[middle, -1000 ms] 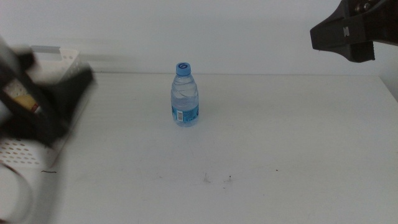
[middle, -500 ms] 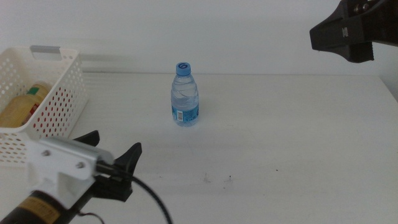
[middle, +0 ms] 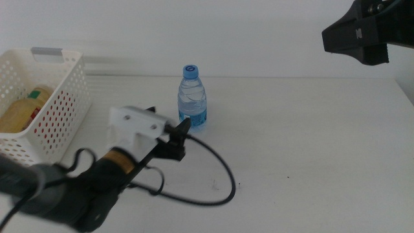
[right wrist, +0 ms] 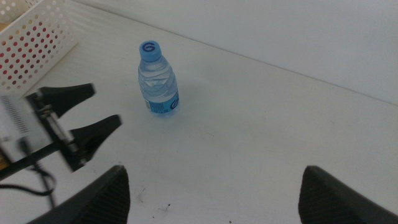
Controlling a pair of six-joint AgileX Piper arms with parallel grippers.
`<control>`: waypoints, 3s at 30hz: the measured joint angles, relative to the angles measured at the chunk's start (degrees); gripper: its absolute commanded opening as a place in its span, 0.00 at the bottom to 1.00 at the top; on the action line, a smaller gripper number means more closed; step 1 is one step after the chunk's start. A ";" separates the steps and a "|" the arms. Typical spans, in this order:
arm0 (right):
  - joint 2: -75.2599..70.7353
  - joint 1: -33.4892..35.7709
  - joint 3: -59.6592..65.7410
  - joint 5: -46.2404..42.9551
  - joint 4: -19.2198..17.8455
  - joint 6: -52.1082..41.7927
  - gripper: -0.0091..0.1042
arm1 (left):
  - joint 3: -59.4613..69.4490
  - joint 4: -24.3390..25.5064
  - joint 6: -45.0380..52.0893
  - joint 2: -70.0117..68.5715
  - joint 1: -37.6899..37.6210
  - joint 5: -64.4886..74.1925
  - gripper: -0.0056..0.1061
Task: Use arms to grab the bottles and put them into the dustbin to the left of the table.
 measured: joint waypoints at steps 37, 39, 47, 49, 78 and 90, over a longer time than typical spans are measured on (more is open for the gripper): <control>0.00 0.00 0.00 0.00 0.00 0.00 0.84 | -29.57 9.06 -16.05 15.26 2.60 27.99 0.03; 0.00 0.00 0.00 0.00 0.00 0.00 0.84 | -28.59 15.43 -21.31 8.15 3.01 41.58 0.03; 0.00 0.00 0.00 0.00 0.00 0.00 0.84 | -32.96 26.16 -23.38 -20.55 1.53 81.03 0.03; 0.00 0.00 0.00 0.00 0.00 0.00 0.84 | -35.07 22.43 -18.18 -23.58 2.02 86.78 0.03; 0.10 0.00 0.00 0.00 0.00 0.00 0.84 | -65.49 -15.93 35.80 -3.52 42.38 128.56 0.03; 0.10 0.00 0.00 0.00 0.00 0.00 0.84 | -65.49 -13.97 40.21 8.04 42.50 124.03 0.69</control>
